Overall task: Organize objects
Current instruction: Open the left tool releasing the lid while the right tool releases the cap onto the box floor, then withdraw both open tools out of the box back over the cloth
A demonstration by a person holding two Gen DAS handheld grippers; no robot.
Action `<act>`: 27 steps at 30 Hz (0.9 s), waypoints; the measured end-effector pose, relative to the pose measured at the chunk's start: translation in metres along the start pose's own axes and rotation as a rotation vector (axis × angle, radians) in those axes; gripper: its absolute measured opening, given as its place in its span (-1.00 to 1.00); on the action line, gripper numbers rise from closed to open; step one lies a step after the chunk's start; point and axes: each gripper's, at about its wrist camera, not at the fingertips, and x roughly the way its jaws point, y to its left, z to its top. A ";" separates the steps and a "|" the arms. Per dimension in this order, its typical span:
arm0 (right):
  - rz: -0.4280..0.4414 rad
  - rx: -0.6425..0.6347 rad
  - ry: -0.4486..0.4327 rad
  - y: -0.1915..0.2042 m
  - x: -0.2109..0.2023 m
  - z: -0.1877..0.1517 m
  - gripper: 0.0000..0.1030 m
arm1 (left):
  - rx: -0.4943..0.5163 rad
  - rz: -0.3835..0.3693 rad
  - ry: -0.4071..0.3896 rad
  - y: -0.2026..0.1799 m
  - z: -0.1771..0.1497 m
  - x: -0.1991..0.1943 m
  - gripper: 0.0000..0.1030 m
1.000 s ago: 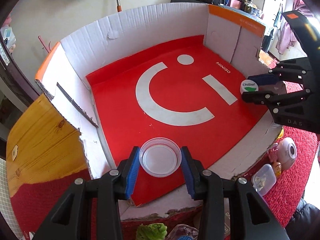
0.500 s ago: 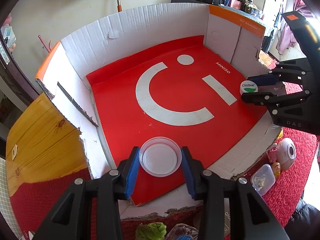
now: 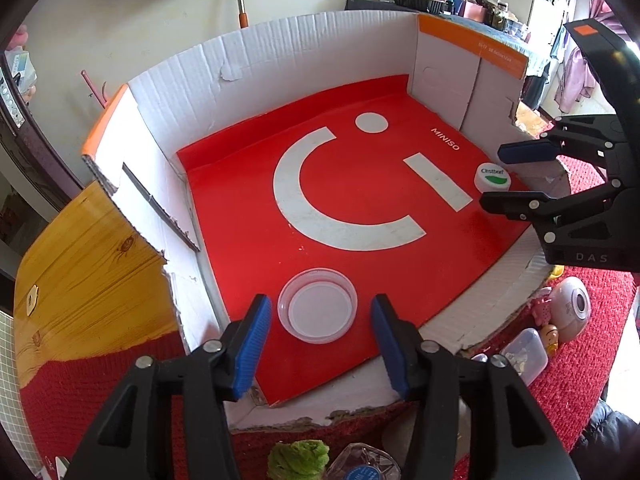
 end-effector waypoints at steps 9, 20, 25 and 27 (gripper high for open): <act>-0.001 -0.005 -0.051 0.006 -0.015 0.000 0.24 | -0.033 -0.006 -0.089 -0.004 -0.004 -0.022 0.29; -0.114 0.006 -0.251 0.025 -0.064 -0.002 0.57 | -0.070 0.156 -0.329 -0.017 -0.024 -0.086 0.56; -0.148 0.044 -0.366 0.029 -0.093 -0.014 0.61 | -0.109 0.166 -0.422 -0.021 -0.040 -0.115 0.64; -0.137 0.089 -0.405 0.026 -0.106 -0.021 0.65 | -0.128 0.163 -0.451 -0.023 -0.047 -0.124 0.66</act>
